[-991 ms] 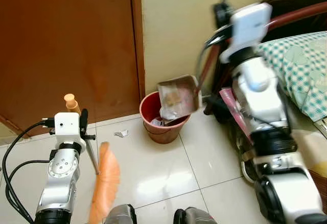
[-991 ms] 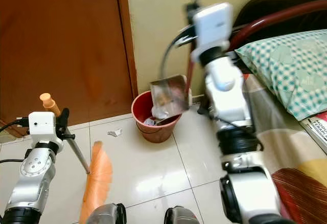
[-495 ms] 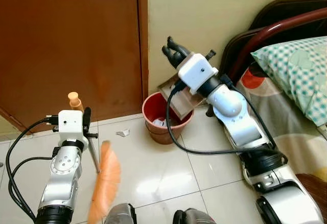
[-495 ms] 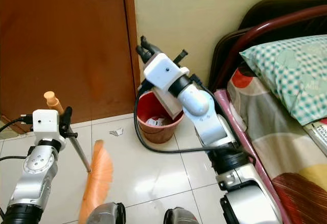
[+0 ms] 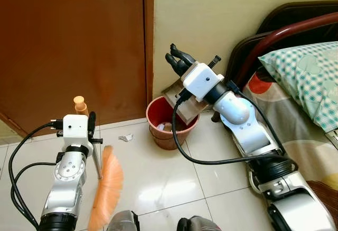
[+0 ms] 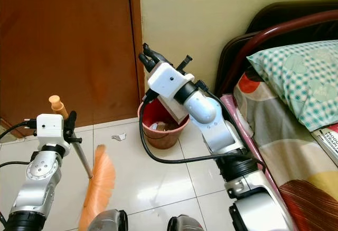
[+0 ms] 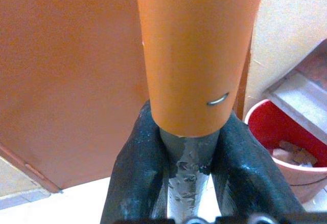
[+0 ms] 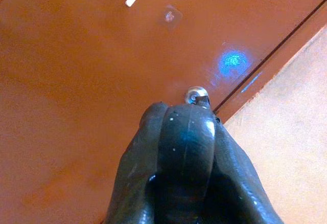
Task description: Sweep floor
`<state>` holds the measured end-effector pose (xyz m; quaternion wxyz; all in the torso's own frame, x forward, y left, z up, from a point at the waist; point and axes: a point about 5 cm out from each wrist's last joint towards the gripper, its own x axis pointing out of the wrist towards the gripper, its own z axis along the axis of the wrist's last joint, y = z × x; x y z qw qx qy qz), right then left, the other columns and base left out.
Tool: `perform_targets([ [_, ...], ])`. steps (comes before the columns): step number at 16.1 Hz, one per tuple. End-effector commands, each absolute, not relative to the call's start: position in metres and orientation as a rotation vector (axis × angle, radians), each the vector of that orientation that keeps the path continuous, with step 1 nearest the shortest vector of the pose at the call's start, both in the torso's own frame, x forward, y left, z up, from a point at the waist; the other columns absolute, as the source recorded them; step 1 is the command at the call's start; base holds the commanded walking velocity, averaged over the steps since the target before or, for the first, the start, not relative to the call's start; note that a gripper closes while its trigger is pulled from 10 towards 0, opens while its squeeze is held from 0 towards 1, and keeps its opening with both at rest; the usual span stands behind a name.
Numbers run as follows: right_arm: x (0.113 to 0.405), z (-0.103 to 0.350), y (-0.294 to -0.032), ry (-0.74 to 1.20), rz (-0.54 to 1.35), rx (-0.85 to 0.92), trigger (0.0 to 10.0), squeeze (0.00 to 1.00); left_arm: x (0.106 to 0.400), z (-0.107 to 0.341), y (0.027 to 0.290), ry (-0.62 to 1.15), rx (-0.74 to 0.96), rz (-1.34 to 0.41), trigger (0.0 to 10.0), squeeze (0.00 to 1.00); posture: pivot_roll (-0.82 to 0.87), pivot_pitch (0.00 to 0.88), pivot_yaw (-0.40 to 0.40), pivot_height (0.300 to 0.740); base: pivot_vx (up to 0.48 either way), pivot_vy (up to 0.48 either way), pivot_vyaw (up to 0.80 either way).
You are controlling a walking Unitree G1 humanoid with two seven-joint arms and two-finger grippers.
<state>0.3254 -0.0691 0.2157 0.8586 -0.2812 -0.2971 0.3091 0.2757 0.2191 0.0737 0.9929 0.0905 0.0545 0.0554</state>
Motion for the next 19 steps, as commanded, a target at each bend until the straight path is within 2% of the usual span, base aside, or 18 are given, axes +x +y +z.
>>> perform_targets([
  [1, 0.323, 0.221, -0.066, -0.664, 0.674, -0.626, 10.0, 0.00, 0.269, 0.062, 0.221, 0.172, 0.201, 0.112, 10.0, 0.00, 0.13, 0.076, -0.073, 0.740, 0.000, 0.000, 0.00],
  [11, 0.320, 0.278, -0.048, -0.888, 0.555, -0.565, 10.0, 0.00, 0.273, 0.067, 0.215, 0.156, 0.187, 0.105, 10.0, 0.00, 0.06, 0.090, -0.057, 0.740, 0.000, 0.000, 0.00],
  [19, 0.311, 0.324, -0.024, -1.013, 0.516, -0.352, 10.0, 0.00, 0.276, 0.070, 0.212, 0.151, 0.204, 0.071, 10.0, 0.00, 0.06, 0.093, -0.031, 0.740, 0.000, 0.000, 0.00],
])
